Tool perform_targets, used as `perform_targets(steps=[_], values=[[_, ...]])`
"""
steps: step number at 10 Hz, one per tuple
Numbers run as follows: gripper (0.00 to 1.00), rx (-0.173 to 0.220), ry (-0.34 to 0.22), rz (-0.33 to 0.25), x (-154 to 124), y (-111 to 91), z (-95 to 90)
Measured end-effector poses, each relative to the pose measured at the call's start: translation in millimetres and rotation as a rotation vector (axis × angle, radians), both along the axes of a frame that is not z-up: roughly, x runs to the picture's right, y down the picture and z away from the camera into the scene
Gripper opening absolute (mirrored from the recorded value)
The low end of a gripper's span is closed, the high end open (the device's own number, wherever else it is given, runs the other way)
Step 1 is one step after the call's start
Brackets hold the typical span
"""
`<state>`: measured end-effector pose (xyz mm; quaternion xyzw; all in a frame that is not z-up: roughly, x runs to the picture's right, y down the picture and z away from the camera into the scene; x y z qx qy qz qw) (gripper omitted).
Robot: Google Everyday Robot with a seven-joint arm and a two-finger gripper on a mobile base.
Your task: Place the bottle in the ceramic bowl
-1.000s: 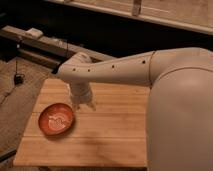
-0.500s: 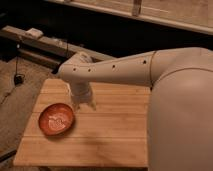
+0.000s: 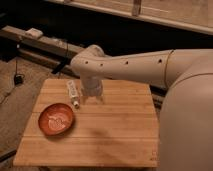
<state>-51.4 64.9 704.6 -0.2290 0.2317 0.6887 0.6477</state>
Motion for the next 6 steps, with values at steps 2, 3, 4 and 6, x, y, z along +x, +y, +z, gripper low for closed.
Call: perform_targets(steps=[2,3,4,6], values=[[0.65,0.006,0.022,0.02,13.9,-6.5,0.7],[0.65,0.008,0.026,0.026,16.6,-8.7,1.1],[0.65,0.009,0.028,0.027,17.7,-9.4,1.6],[0.65,0.01,0.031,0.031,20.1,-10.0,2.2]])
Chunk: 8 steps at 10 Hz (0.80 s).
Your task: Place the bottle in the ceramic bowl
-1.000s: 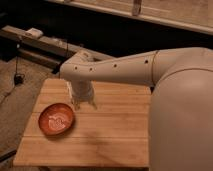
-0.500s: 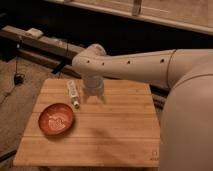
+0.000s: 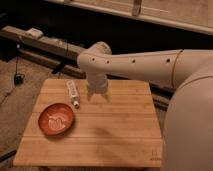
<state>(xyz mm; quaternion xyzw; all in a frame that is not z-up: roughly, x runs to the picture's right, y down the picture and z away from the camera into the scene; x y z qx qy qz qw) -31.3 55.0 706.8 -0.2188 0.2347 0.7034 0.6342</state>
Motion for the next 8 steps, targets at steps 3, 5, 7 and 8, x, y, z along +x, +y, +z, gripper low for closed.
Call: perform_targets(steps=[3,5,7,8], values=[[0.65,0.0,-0.002,0.0,-0.8,0.0,0.1],[0.65,0.0,-0.003,-0.002,-2.0,0.1,0.1],[0.65,0.009,-0.011,-0.005,-1.9,-5.9,1.0],[0.65,0.015,-0.018,-0.011,-3.3,-13.1,4.8]])
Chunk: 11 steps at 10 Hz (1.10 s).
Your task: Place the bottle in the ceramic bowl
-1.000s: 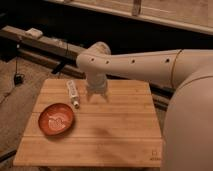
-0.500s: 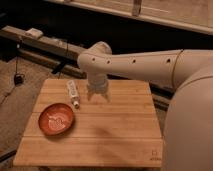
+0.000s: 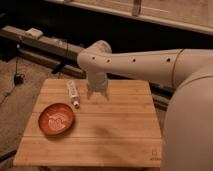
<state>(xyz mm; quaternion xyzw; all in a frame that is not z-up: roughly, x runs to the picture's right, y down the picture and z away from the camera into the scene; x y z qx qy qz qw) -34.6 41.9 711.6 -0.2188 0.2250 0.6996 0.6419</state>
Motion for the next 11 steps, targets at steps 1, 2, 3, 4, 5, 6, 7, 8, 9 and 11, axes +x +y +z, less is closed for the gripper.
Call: perform_targets(steps=[1,2,3,4,5,6,7,8,9,11], values=[[0.65,0.011,-0.019,-0.012,-5.0,-14.8,7.1],[0.65,0.019,-0.036,-0.035,-12.0,-31.8,15.7],[0.65,0.029,-0.058,-0.054,-22.0,-45.8,21.4],[0.65,0.035,-0.082,-0.082,-33.1,-58.0,27.8],[0.65,0.038,-0.1,-0.105,-41.5,-66.9,32.9],[0.65,0.04,-0.118,-0.13,-49.6,-73.3,39.6],[0.65,0.04,-0.137,-0.151,-57.3,-76.7,44.1],[0.65,0.039,-0.175,-0.184,-71.3,-81.3,54.0],[0.65,0.035,-0.2,-0.201,-77.9,-81.8,59.6],[0.65,0.017,-0.242,-0.238,-87.4,-77.6,76.7]])
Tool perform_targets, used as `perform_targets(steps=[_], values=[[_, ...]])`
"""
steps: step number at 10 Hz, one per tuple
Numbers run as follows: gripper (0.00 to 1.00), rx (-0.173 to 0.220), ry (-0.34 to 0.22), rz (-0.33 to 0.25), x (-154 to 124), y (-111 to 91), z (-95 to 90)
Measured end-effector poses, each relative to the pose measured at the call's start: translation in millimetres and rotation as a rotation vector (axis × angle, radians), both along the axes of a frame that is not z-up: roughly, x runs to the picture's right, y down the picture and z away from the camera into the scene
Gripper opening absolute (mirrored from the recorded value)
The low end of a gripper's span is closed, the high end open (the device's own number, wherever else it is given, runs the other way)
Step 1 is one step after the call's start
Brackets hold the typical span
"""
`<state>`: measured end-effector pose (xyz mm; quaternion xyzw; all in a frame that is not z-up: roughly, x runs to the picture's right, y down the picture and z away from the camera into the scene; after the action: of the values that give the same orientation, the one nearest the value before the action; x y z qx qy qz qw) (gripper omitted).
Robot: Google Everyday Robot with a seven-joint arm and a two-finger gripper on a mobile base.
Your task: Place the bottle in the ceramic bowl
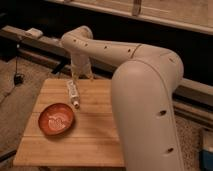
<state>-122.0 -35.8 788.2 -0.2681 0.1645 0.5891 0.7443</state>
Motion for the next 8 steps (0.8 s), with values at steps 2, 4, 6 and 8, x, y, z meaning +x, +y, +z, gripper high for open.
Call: perform_targets(steps=[2,4,6,8], values=[[0.65,-0.023,-0.038,-0.04,-17.3,10.4,23.1],[0.65,-0.043,-0.058,-0.068,-34.9,14.4,44.5],[0.65,-0.061,-0.074,-0.108,-58.4,16.2,62.5],[0.65,-0.089,-0.076,-0.149,-79.4,18.4,84.5]])
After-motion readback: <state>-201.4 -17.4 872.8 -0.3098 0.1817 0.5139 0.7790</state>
